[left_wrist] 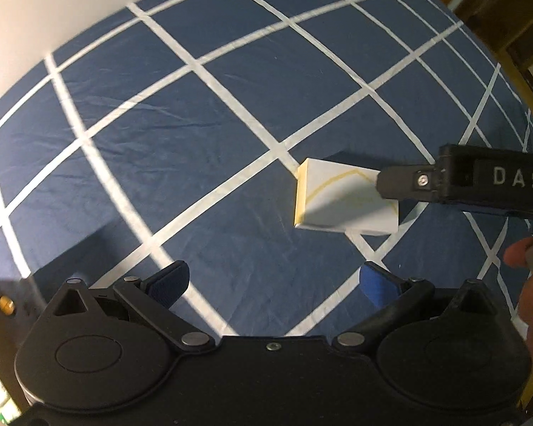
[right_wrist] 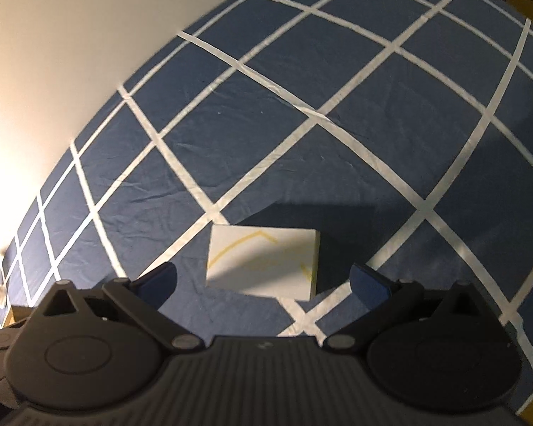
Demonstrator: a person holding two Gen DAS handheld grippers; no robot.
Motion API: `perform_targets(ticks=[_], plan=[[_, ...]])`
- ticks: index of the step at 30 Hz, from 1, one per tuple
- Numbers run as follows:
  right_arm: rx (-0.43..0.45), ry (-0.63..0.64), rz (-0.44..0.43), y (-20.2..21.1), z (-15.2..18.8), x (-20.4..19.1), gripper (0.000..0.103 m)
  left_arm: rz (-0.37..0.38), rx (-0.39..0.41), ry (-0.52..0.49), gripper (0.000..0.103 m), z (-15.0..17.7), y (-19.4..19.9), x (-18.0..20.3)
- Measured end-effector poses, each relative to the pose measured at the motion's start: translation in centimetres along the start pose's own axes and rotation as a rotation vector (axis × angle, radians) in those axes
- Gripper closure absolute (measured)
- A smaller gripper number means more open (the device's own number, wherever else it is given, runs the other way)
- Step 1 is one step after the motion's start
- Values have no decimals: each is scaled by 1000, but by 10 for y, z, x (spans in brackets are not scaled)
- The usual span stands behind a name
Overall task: Organize objects
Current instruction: 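Move the empty right gripper toward the small white box with yellow lines, then close the right gripper on the small white box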
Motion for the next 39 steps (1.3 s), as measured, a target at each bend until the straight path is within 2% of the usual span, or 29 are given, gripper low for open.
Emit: perform_targets(ticks=[14, 25, 39], plan=[[-103, -64, -9, -58, -2, 19, 1, 59, -114, -59, 0, -24, -62, 23], [-134, -103, -66, -81, -1, 21, 3, 115, -172, -79, 1, -27, -85, 34], [-129, -88, -92, -89, -4, 15, 20, 168, -199, -97, 10, -32, -90, 43]])
Point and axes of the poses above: each gripper's, at about its wrist camera, not at the fingertips, and y roughly against the way its jaws point, x to its right, z to its underside, the point moved 9 cm from there along -y, roughly the way its jaws point, and after that the axes turned 13 degrees about y, right-handed, at the moved point
